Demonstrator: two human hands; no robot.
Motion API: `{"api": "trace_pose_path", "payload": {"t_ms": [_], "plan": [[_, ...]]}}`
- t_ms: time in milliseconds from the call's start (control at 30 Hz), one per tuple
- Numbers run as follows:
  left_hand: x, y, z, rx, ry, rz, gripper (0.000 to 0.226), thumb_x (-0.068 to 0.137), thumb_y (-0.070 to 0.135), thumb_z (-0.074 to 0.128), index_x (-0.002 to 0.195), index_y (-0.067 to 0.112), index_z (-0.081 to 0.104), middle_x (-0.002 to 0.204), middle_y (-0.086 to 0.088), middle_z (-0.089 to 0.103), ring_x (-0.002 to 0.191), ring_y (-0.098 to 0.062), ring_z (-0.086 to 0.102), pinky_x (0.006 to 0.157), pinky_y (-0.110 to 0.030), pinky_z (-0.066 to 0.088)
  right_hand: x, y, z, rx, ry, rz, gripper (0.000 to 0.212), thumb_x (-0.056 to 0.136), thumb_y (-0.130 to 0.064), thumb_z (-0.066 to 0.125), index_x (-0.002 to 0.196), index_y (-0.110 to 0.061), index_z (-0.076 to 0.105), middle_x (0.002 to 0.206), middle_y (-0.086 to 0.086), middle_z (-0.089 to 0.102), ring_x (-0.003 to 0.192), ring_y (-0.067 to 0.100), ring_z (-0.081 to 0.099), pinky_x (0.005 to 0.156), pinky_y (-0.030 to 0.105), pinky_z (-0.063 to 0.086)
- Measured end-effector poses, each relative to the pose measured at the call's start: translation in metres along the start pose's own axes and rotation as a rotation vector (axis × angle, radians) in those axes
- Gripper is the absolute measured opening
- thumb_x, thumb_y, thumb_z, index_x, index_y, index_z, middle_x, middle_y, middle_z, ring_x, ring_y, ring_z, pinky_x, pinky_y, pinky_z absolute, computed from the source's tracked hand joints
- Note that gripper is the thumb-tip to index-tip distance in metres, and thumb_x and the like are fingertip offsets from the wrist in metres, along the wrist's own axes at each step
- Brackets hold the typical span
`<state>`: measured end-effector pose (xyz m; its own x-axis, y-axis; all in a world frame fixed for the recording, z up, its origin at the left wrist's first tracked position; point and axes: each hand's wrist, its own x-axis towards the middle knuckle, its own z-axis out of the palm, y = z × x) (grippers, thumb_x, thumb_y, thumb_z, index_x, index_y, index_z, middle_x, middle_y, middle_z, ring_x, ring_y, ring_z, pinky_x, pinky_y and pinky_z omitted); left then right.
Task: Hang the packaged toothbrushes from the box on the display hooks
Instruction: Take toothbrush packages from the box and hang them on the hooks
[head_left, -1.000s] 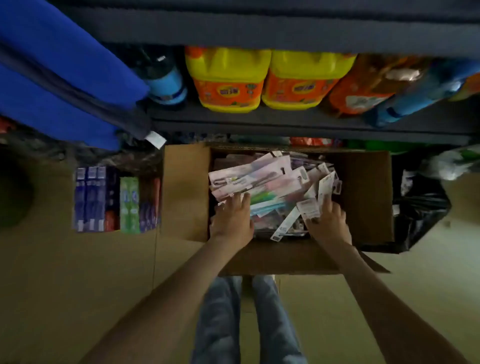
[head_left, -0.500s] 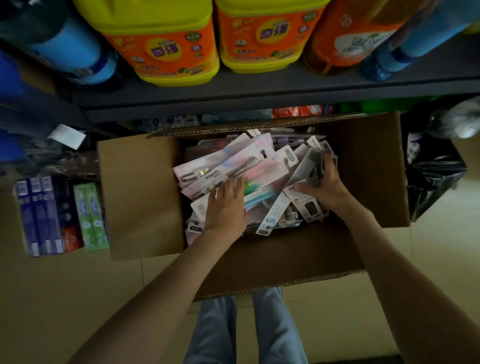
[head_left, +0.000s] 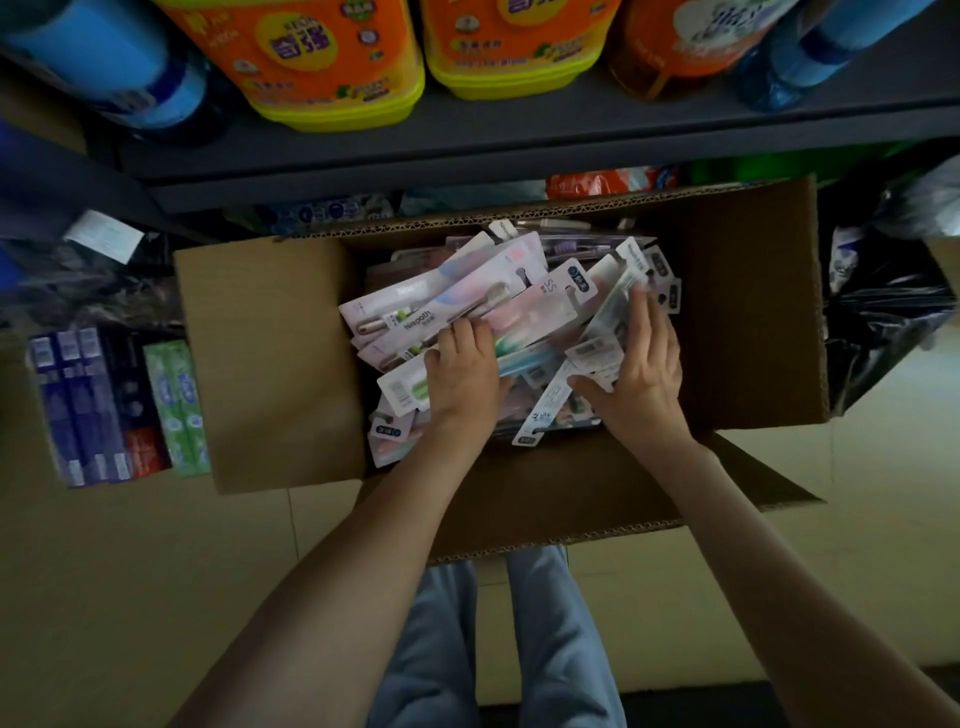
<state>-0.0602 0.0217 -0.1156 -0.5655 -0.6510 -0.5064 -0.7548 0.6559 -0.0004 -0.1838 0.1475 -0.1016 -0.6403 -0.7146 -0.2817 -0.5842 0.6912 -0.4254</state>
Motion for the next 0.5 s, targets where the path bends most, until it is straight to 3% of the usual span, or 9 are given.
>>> {"api": "trace_pose_path", "payload": {"t_ms": [100, 167, 300, 400, 500], "plan": [[0.000, -0.003, -0.005, -0.017, 0.002, -0.002, 0.071, 0.084, 0.047, 0.066, 0.133, 0.007, 0.035, 0.130, -0.012, 0.041, 0.115, -0.027, 0.045, 0.096, -0.036, 0.039, -0.008, -0.014, 0.002, -0.093, -0.013, -0.016, 0.104, 0.080, -0.031, 0.074, 0.151, -0.023, -0.002, 0.158, 0.016, 0.014, 0.146, 0.034, 0.007, 0.115, 0.054, 0.004], [-0.004, -0.008, -0.004, -0.048, -0.008, -0.009, 0.068, 0.084, 0.042, 0.068, 0.133, 0.006, 0.037, 0.130, -0.014, 0.041, 0.115, -0.028, 0.045, 0.096, -0.036, 0.039, -0.010, -0.022, 0.004, -0.151, -0.020, -0.032, 0.098, 0.084, -0.034, 0.068, 0.153, -0.022, -0.001, 0.159, 0.014, 0.013, 0.147, 0.031, 0.004, 0.113, 0.051, -0.005], [-0.018, -0.017, -0.001, -0.070, 0.074, 0.073, 0.057, 0.081, 0.036, 0.072, 0.127, 0.010, 0.051, 0.125, -0.016, 0.047, 0.113, -0.031, 0.048, 0.093, -0.039, 0.041, -0.012, -0.037, 0.011, -0.190, -0.064, -0.077, 0.089, 0.088, -0.035, 0.062, 0.154, -0.019, 0.004, 0.160, 0.012, 0.012, 0.148, 0.028, 0.003, 0.114, 0.051, -0.008], [-0.024, -0.022, -0.003, -0.135, 0.036, 0.079, 0.055, 0.086, 0.038, 0.066, 0.132, 0.014, 0.047, 0.131, -0.015, 0.046, 0.121, -0.032, 0.043, 0.098, -0.040, 0.036, -0.009, -0.040, 0.013, -0.143, -0.086, -0.050, 0.087, 0.089, -0.033, 0.063, 0.154, -0.018, 0.006, 0.159, 0.010, 0.014, 0.148, 0.026, 0.004, 0.114, 0.049, -0.008], [-0.030, -0.025, -0.014, -0.295, -0.026, 0.045, 0.056, 0.091, 0.033, 0.064, 0.135, 0.010, 0.039, 0.129, -0.014, 0.054, 0.118, -0.029, 0.053, 0.092, -0.035, 0.045, -0.006, -0.040, 0.009, -0.079, -0.067, -0.023, 0.087, 0.088, -0.031, 0.064, 0.153, -0.012, 0.009, 0.158, 0.012, 0.018, 0.148, 0.026, 0.008, 0.116, 0.050, -0.001]]}}
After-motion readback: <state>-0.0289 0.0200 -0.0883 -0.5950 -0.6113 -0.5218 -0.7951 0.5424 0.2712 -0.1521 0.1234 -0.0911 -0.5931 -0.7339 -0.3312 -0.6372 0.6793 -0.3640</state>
